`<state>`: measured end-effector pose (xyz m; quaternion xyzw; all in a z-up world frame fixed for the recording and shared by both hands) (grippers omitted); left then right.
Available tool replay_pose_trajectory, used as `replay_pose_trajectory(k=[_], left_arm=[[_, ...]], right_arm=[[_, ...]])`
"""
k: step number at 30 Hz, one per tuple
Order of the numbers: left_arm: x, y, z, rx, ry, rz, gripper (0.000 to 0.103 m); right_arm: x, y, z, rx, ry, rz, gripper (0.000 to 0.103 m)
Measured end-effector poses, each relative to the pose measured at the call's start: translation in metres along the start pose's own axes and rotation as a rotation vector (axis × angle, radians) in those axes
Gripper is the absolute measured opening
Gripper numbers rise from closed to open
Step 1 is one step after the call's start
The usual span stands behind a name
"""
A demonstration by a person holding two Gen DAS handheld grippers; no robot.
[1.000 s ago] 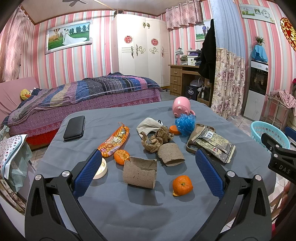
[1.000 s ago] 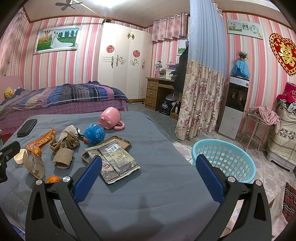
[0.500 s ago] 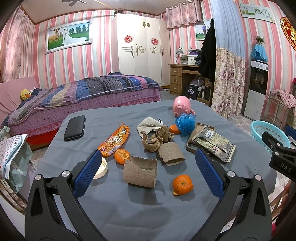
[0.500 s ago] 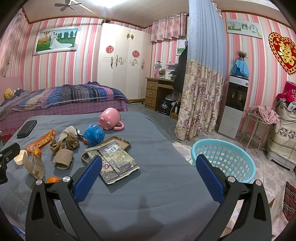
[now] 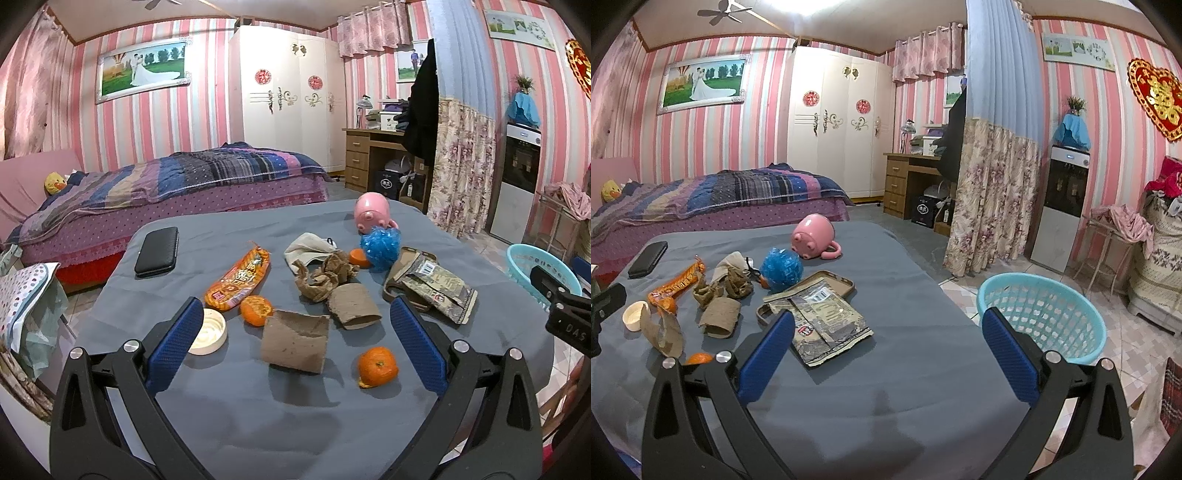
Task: Collect trash
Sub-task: 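Reach the left tool to the white round lid and close on it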
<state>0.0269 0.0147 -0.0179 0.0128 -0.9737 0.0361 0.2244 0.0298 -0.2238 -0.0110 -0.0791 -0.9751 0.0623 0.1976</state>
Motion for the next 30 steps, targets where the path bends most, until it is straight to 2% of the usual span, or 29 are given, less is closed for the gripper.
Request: replay_pose_trajectory(k=[7, 16, 23, 25, 30], left_arm=[[0.0, 0.029, -0.007, 0.029, 0.0, -0.045, 0.098], [-0.031, 0.063, 0.016, 0.044, 0.115, -0.06, 0.098], [-0.052, 0.105, 0.022, 0.06, 0.136, -0.163, 0.098], [-0.061, 0.115, 0.023, 0.061, 0.146, -0.189, 0.098], [-0.087, 0.131, 0.026, 0.107, 0.22, -0.152, 0.098]], right_arm=[[-0.008, -0.005, -0.004, 0.006, -0.014, -0.038, 0.099], [-0.018, -0.003, 0.002, -0.01, 0.01, -0.043, 0.099], [-0.035, 0.007, 0.01, 0.019, 0.104, -0.033, 0.099], [-0.035, 0.01, 0.011, 0.025, 0.1, -0.044, 0.099], [-0.037, 0.019, 0.01, 0.038, 0.097, -0.057, 0.099]])
Point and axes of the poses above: each gripper's, at about its wrist camera, not at the fingertips, and x roughly against the way its jaws point, y to its left, z to its underside, the point moved 3 cm from there along -x, roughly the way its jaws point, and after that the axes turned 6 degrees about x, right-handed, at the moved point
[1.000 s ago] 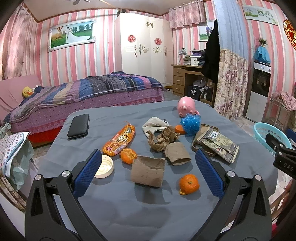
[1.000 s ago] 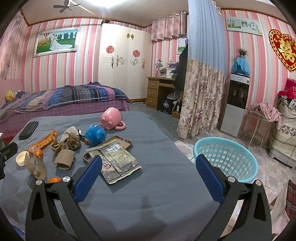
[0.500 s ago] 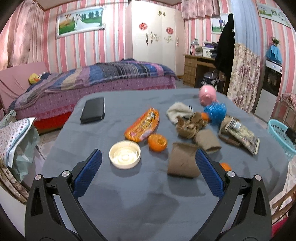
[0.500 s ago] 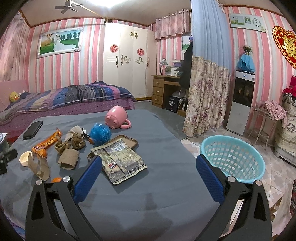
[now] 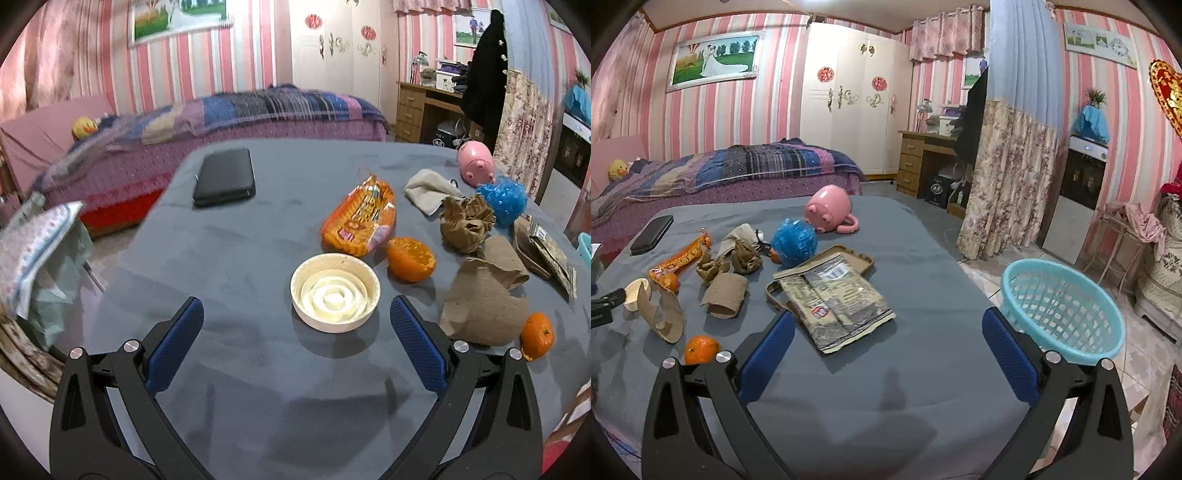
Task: Collect trash
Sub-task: 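Reach the left tool to the white round lid and close on it, then lift the white lid with the left tool while the right tool grasps an orange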
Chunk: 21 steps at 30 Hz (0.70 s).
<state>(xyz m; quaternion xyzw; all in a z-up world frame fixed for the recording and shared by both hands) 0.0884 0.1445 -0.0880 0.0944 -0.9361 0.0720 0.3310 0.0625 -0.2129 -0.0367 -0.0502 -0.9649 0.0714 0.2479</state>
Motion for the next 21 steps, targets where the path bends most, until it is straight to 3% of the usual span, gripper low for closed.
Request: replay_pose_trajectory(k=[9, 14, 21], left_arm=[[-0.027, -0.016, -0.002, -0.041, 0.095, 0.076, 0.092], [-0.04, -0.033, -0.001, -0.099, 0.152, 0.093, 0.061], [-0.025, -0.028, 0.006, -0.098, 0.119, 0.075, 0.06]], right_arm=[[-0.012, 0.013, 0.001, -0.048, 0.045, -0.093, 0.099], [-0.012, 0.031, 0.0, -0.005, 0.053, -0.124, 0.099], [-0.01, 0.056, 0.004, 0.062, 0.052, -0.192, 0.099]])
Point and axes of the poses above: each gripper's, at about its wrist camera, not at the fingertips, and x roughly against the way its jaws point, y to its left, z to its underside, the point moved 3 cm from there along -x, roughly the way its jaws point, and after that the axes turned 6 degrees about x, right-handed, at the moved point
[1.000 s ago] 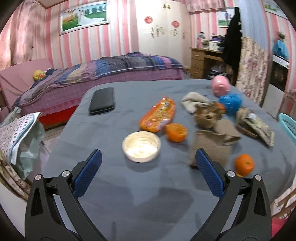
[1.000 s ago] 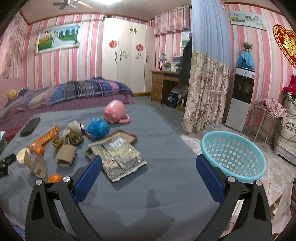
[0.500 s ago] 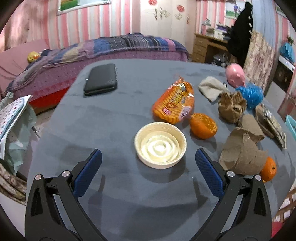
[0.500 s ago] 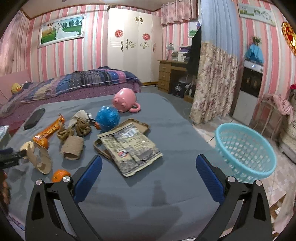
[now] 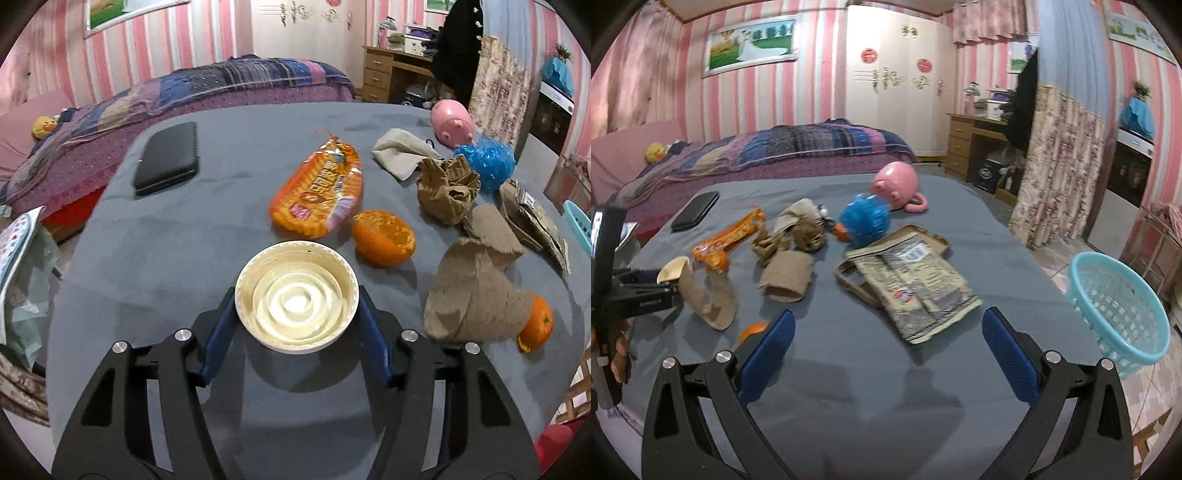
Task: Collect trash
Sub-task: 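Lift the white lid with the left tool while the right tool grasps an orange, then carry the lid and orange over the blue basket with both tools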
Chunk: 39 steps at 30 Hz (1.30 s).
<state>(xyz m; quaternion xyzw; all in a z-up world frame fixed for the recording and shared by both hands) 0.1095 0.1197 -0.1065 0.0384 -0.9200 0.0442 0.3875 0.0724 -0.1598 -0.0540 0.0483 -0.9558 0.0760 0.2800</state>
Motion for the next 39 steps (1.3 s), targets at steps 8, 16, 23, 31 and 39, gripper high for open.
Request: replay_pose_trajectory(k=[8, 16, 23, 31, 39], left_arm=[[0.062, 0.032, 0.02, 0.03, -0.171, -0.113, 0.06], [0.082, 0.045, 0.012, 0.054, -0.23, -0.132, 0.06], [0.08, 0.046, 0.01, 0.072, -0.232, -0.12, 0.061], [0.093, 0.01, -0.015, 0.054, -0.272, -0.1, 0.061], [0.127, -0.072, -0.046, -0.024, -0.346, -0.009, 0.061]], right_arm=[[-0.013, 0.039, 0.006, 0.063, 0.024, -0.104, 0.099], [-0.039, 0.084, 0.024, 0.133, 0.106, -0.181, 0.069], [-0.04, 0.085, 0.022, 0.163, 0.096, -0.235, 0.031], [-0.012, 0.015, -0.003, 0.037, 0.024, -0.156, 0.03], [0.021, -0.075, -0.025, -0.034, -0.043, -0.024, 0.03]])
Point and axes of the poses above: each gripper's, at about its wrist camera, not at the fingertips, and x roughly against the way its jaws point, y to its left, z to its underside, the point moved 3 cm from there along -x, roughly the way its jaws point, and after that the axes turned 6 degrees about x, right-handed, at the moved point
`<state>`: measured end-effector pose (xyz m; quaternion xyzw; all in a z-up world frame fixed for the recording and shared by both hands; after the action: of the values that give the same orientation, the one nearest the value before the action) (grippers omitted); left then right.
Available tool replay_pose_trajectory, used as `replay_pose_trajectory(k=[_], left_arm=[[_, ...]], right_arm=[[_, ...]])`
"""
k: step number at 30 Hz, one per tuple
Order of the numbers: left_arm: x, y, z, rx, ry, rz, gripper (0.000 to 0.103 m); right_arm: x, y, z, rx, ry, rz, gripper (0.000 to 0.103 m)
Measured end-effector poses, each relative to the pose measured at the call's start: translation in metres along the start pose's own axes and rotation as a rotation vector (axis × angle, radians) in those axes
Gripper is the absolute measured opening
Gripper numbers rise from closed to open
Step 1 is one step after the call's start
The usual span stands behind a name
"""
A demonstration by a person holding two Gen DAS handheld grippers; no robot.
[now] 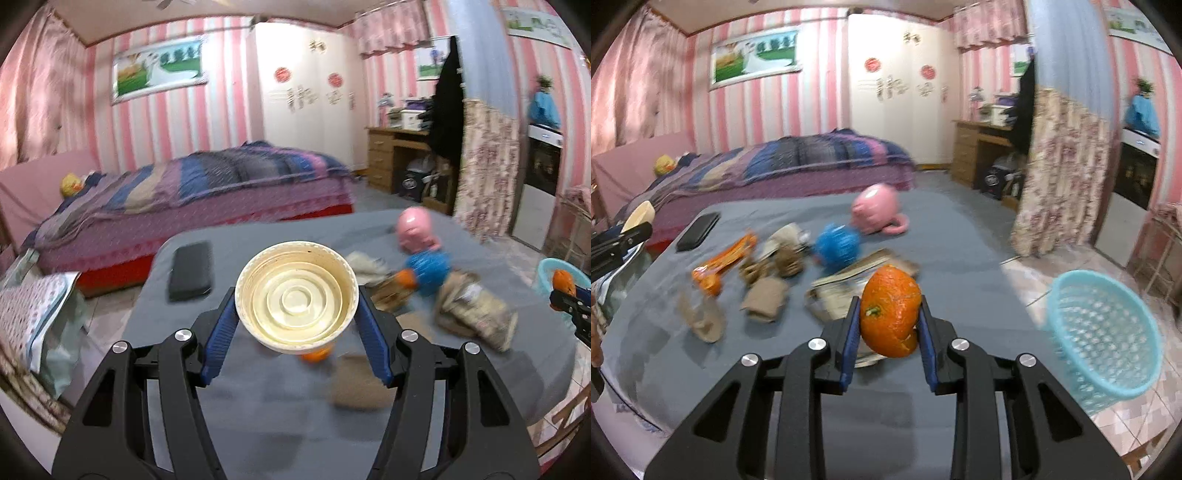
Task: Collect trash
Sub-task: 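Carry the lid and orange over the blue basket with both tools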
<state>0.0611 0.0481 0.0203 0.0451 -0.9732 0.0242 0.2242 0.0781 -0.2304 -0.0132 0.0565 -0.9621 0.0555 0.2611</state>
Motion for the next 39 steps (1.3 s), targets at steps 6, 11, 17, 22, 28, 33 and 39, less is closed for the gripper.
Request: replay_pose_trajectory(k=[6, 11, 17, 22, 28, 33, 39], left_arm=[[0.011, -0.074, -0.024, -0.047, -0.027, 0.108, 0.061], [0.01, -0.138, -0.036, -0.092, -0.012, 0.2, 0.061], [0.008, -0.206, -0.044, -0.11, 0.014, 0.324, 0.061], [-0.01, -0.254, -0.043, -0.132, 0.059, 0.387, 0.061], [-0.043, -0.308, -0.029, -0.207, 0.096, 0.428, 0.061], [-0.079, -0.347, -0.02, -0.213, 0.16, 0.477, 0.061], [-0.109, -0.4, 0.009, -0.28, 0.247, 0.539, 0.061]], right_arm=[[0.019, -0.074, -0.004, -0.06, -0.013, 0.089, 0.03], [0.031, -0.134, -0.005, -0.147, -0.032, 0.17, 0.03], [0.032, -0.185, -0.009, -0.176, -0.022, 0.238, 0.03], [0.026, -0.221, 0.003, -0.205, -0.008, 0.311, 0.03], [0.01, -0.248, 0.025, -0.24, 0.029, 0.362, 0.03], [-0.007, -0.273, 0.041, -0.269, 0.078, 0.393, 0.03], [-0.018, -0.294, 0.062, -0.289, 0.14, 0.438, 0.03]])
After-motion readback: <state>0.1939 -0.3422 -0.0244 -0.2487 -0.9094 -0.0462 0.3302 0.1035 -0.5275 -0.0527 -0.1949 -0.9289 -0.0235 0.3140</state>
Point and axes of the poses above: each gripper's, at about its wrist camera, not at the fingertips, and x roughly against the way its jaws point, y to its left, z to its underside, the point moved 3 cm from there along -x, roughly the way its jaws point, and after that the axes turned 6 degrees about x, right-handed, at the moved point
